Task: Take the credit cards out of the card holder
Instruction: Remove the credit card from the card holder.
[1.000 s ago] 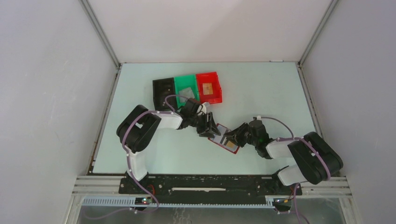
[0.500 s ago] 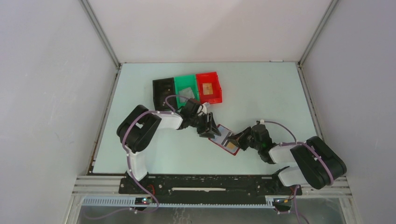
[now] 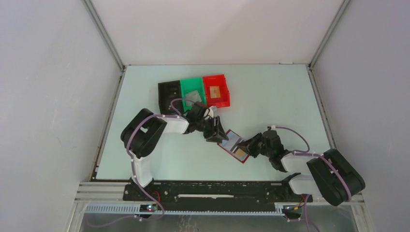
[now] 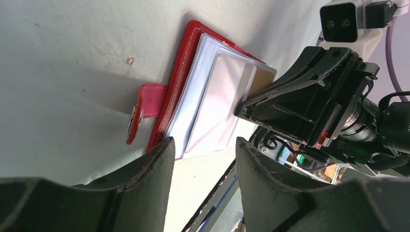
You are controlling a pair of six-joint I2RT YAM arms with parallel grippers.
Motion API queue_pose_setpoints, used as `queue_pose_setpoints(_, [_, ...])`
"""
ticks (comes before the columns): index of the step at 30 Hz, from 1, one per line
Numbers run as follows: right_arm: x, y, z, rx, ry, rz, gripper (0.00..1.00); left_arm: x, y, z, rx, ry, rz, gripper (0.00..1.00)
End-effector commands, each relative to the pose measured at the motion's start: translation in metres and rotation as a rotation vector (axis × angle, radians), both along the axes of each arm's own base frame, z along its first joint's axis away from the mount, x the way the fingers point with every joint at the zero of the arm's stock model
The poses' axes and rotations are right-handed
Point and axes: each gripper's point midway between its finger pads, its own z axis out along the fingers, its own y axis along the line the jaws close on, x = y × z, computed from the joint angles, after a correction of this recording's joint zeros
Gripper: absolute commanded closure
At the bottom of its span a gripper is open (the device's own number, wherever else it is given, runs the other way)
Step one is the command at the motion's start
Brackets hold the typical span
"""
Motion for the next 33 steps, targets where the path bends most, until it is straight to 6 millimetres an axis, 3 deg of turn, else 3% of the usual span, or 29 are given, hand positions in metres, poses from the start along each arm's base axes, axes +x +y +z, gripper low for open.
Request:
queue_pose_setpoints(1, [-0.007,-0.009,-0.019,-0.058,0.047,-0.008,0.86,0.008,0.008,-0.015,0.061,0.004,0.036,0.44])
queue_pose_setpoints(17, [-0.008,-0.011,-0.020,-0.060,0.045,-0.015,0.83,0.007,0.008,-0.016,0.062,0.006,0.034,0.44])
queue_pose_setpoints(28, [-0.002,0.000,-0.020,-0.035,0.036,0.028,0.78,0.004,0.005,-0.015,0.041,0.020,0.008,0.44])
queue_pose_setpoints(33, [-0.002,0.001,-0.020,-0.028,0.040,0.028,0.81,0.002,0.004,-0.016,0.040,0.028,0.001,0.44])
